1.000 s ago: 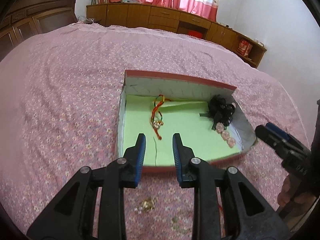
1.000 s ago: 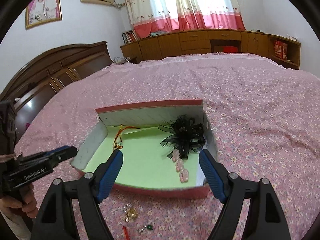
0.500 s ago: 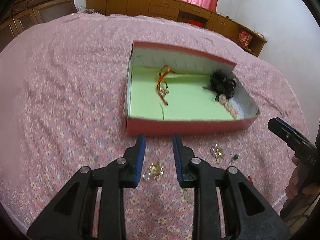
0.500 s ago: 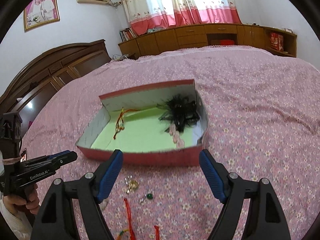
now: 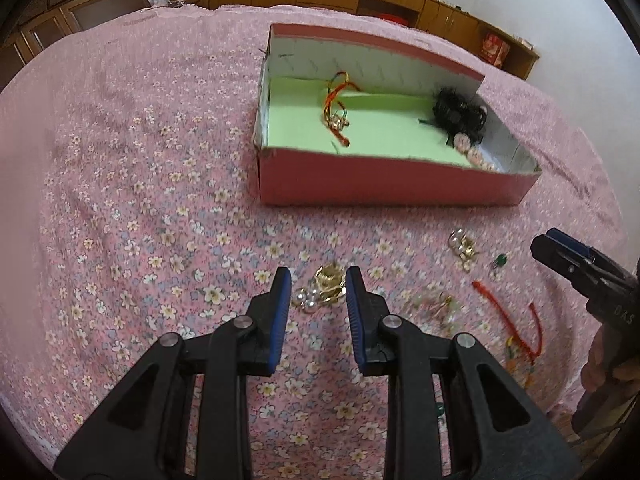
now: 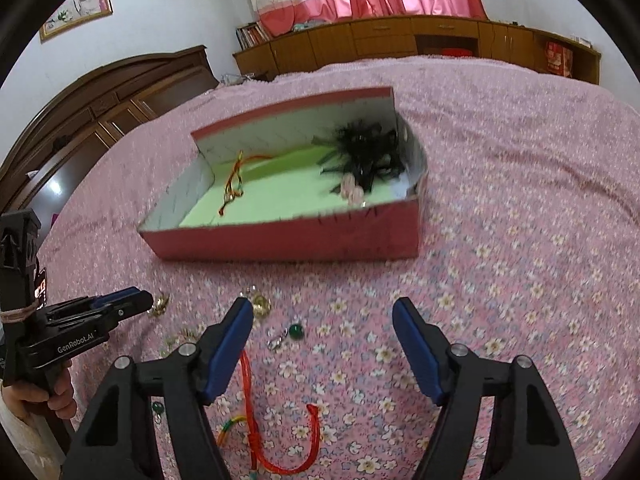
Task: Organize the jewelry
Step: 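Withdraw both tools from the box back to the jewelry, then grasp the pearl brooch with the left tool while the right tool grasps the green pendant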
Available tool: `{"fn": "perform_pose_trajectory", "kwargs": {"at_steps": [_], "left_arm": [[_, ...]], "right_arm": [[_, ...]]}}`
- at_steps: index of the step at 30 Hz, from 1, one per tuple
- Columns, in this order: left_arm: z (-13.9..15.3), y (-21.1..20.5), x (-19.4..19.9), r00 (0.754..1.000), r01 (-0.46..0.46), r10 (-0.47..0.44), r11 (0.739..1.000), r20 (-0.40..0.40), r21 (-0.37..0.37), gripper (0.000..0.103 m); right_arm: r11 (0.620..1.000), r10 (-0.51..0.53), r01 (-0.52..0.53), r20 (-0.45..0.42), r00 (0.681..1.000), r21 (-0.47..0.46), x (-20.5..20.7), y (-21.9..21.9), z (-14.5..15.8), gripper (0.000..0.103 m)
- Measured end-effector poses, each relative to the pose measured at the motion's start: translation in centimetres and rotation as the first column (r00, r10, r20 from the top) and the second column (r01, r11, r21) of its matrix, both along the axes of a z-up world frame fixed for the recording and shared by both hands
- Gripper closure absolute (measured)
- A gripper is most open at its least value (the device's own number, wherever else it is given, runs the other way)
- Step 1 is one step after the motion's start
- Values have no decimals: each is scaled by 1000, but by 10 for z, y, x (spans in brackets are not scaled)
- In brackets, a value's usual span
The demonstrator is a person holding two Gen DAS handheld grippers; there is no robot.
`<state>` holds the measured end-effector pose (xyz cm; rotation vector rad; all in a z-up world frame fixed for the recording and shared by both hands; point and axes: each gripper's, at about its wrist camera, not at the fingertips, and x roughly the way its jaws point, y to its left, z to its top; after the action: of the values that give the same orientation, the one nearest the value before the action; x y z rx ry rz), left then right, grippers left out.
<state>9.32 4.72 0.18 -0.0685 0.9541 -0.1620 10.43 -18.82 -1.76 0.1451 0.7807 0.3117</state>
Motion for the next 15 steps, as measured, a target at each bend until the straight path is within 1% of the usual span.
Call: {"fn": "perform_pose_trajectory", "kwargs": {"at_steps": [4,7,11,15], "left_arm": [[-9,-4,-1,1000,17,-17,999,-6,27,84],[-14,-5,0,1000,24,-24,999,-15,30,84],[-15,-9,1,999,43,-44,998,4,39,84],[-19,-12,4,998,59,-60,998,12,37,85]], "right_arm": [[1000,17,-17,-20,1000,3,1,6,-7,33],[999,33,-33,-32,999,1,2,11,-11,37],[999,45,-45,-52,998,-3,4,15,-18,44],[999,50,-50,-64,997,-1,7,17,-25,47]]}}
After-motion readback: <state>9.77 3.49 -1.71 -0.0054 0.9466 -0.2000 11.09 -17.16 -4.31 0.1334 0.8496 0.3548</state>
